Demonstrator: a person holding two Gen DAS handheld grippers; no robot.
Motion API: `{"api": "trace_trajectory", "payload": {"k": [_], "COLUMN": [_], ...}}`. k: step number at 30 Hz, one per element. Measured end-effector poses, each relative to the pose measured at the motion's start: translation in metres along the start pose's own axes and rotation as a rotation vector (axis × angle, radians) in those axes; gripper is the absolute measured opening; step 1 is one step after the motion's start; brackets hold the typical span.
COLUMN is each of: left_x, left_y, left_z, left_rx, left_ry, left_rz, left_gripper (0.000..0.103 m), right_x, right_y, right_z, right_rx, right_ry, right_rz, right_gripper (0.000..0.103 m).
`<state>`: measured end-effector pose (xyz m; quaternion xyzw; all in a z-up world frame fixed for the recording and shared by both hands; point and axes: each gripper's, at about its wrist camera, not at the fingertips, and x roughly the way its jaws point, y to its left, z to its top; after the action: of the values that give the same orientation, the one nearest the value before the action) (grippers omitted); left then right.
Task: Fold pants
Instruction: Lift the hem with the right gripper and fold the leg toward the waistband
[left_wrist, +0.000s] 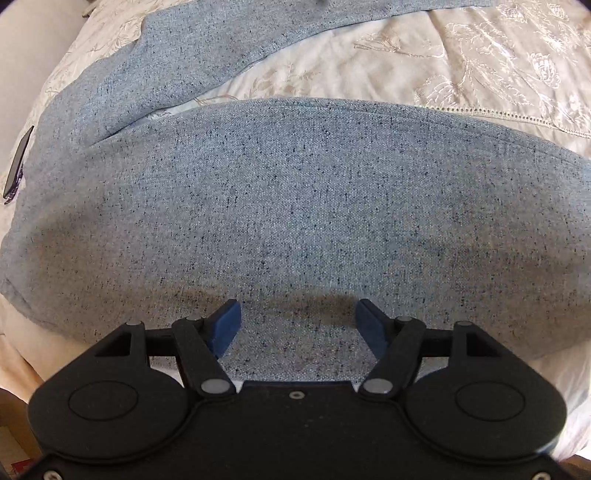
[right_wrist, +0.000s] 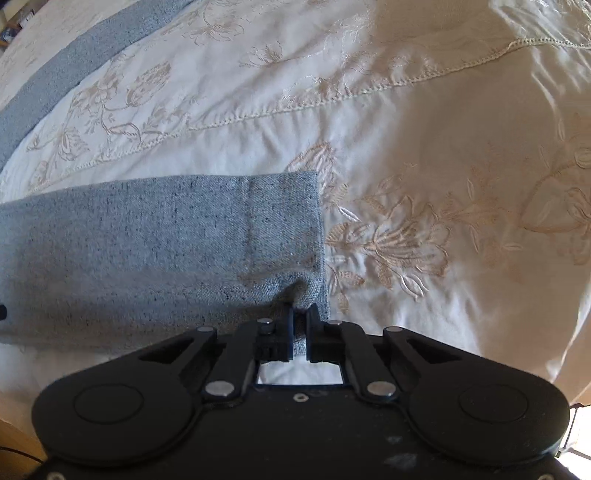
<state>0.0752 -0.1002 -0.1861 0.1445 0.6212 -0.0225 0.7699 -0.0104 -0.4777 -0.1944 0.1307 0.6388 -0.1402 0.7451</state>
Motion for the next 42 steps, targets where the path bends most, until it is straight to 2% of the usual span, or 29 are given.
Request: {"api": "trace_trajectory", "payload": {"k": [2, 4, 5, 6, 10, 11, 14, 17, 19, 20, 22, 24, 27, 29, 31, 34, 37, 42], "left_x": [-0.004, -0.017, -0.024, -0.030, -0.031, -0.028, -0.004, 0.035, 0.065, 0.072, 0.069, 0.064, 0.047, 0.032, 0.017, -0.004, -0.017, -0.022], "left_y": [-0.001, 0.007, 0.015, 0.024, 0.072, 0.085, 0.124, 0.150, 0.164, 0.167, 0.170, 0.168, 0.180, 0.195, 0.212, 0.237, 0.255, 0.263], "left_z": [-0.002, -0.002, 0.002, 0.006, 0.036, 0.044, 0.068, 0.073, 0.064, 0.055, 0.036, 0.028, 0.034, 0.052, 0.077, 0.127, 0.172, 0.224], "left_rx": [0.015, 0.023, 0.026, 0.024, -0.014, -0.027, -0.053, -0.057, -0.059, -0.059, -0.025, 0.039, 0.087, 0.071, 0.043, -0.013, -0.070, -0.144], "left_ry": [0.003, -0.046, -0.074, -0.097, -0.161, -0.169, -0.178, -0.111, -0.012, 0.000, -0.046, -0.035, -0.036, -0.068, -0.120, -0.212, -0.275, -0.350], "left_rz": [-0.006, -0.001, 0.005, 0.010, 0.040, 0.044, 0.083, 0.106, 0.052, 0.024, 0.006, -0.012, -0.068, -0.093, -0.087, -0.073, -0.057, -0.006], "left_gripper": [0.069, 0.066, 0.067, 0.067, 0.067, 0.067, 0.067, 0.066, 0.067, 0.068, 0.070, 0.070, 0.062, 0.062, 0.062, 0.062, 0.062, 0.062], "right_x": [0.009, 0.007, 0.004, -0.001, -0.035, -0.043, -0.060, -0.064, -0.063, -0.062, -0.060, -0.058, -0.058, -0.061, -0.068, -0.073, -0.073, -0.058], "right_y": [-0.002, 0.006, 0.008, 0.012, 0.032, 0.039, 0.062, 0.102, 0.137, 0.155, 0.189, 0.230, 0.270, 0.288, 0.300, 0.312, 0.312, 0.297], "right_z": [-0.008, -0.009, -0.007, -0.006, 0.003, 0.006, 0.015, 0.020, 0.024, 0.026, 0.028, 0.033, 0.045, 0.058, 0.073, 0.107, 0.142, 0.208], "right_rx": [0.037, 0.035, 0.043, 0.061, 0.079, 0.081, 0.117, 0.149, 0.153, 0.142, 0.106, 0.060, 0.042, 0.041, 0.039, 0.039, 0.051, 0.072], "right_ry": [0.031, 0.002, -0.008, -0.022, -0.165, -0.192, -0.218, -0.214, -0.202, -0.194, -0.188, -0.181, -0.176, -0.184, -0.206, -0.245, -0.278, -0.323], "right_rz": [-0.017, -0.044, -0.051, -0.072, -0.161, -0.155, -0.064, 0.008, 0.041, 0.061, 0.081, 0.088, 0.118, 0.133, 0.145, 0.145, 0.143, 0.083], "right_gripper": [0.006, 0.010, 0.017, 0.020, 0.023, 0.025, 0.025, 0.025, 0.025, 0.025, 0.025, 0.025, 0.025, 0.025, 0.025, 0.025, 0.027, 0.029]}}
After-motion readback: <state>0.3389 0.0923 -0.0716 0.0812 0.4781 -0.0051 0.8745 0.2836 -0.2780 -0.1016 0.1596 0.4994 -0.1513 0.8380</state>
